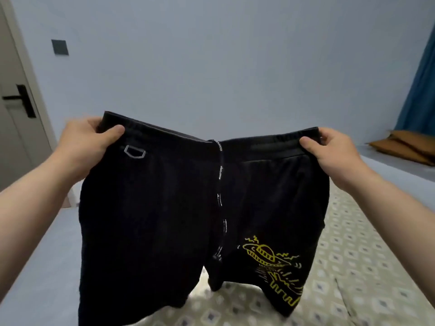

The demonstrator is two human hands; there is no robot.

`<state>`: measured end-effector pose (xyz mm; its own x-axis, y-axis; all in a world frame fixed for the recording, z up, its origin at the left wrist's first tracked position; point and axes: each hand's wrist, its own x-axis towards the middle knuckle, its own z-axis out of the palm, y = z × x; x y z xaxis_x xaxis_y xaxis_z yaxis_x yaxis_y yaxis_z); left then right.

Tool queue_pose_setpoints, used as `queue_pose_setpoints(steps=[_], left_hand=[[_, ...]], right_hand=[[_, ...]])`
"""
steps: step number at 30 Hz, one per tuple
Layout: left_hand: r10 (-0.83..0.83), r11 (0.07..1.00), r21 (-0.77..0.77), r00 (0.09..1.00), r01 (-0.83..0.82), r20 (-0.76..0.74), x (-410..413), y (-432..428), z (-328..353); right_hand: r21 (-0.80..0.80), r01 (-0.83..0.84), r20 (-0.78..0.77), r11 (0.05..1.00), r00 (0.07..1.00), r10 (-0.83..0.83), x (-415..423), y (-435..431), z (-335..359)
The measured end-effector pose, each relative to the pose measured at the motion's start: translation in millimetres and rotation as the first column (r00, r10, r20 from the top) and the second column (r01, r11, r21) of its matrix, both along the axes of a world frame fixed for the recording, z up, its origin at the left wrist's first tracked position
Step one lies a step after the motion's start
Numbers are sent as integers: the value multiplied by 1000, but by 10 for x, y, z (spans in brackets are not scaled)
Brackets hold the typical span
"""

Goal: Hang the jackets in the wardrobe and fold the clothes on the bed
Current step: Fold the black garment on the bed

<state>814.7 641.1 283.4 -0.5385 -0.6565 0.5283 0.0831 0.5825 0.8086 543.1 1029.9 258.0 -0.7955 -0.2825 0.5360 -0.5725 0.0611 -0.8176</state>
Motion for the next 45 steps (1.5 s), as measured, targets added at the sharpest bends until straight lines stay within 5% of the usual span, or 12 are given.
queue_pose_setpoints(steps=[9, 29, 31, 34, 36, 41, 45], left_hand=[[-46, 980, 199, 994, 26, 94, -183, -111, -160], [45, 903, 363, 890, -231, 455, -1782, -1893, -3251], [23, 859, 449, 894, -247, 448, -1913, -1954, -3383], [-23, 733, 647, 942, -213, 335, -2002, -1816, -3386], [-102, 659, 747, 972, -92, 210, -2010, -1561, -3273], [-376, 621, 753, 926, 220, 40, -1974, -760, -3052], [-475, 621, 716, 880, 320, 19, -1910, -347, -3033]], right_hand=[[68, -84, 238, 994, 969, 65, -213, -159, -21], [533, 32, 279, 845, 937, -211, -1713, -2266, -2669], [447, 2, 438, 894, 871, -221, -1767, -2405, -2762], [125, -68, 847, 990, 527, -71, -1549, -2565, -2768], [-53, -92, 910, 994, 406, 86, -1283, -2661, -2745], [-174, -215, 784, 961, 560, 268, -542, -2919, -2676], [-165, -320, 743, 933, 581, 331, -116, -3072, -2704]])
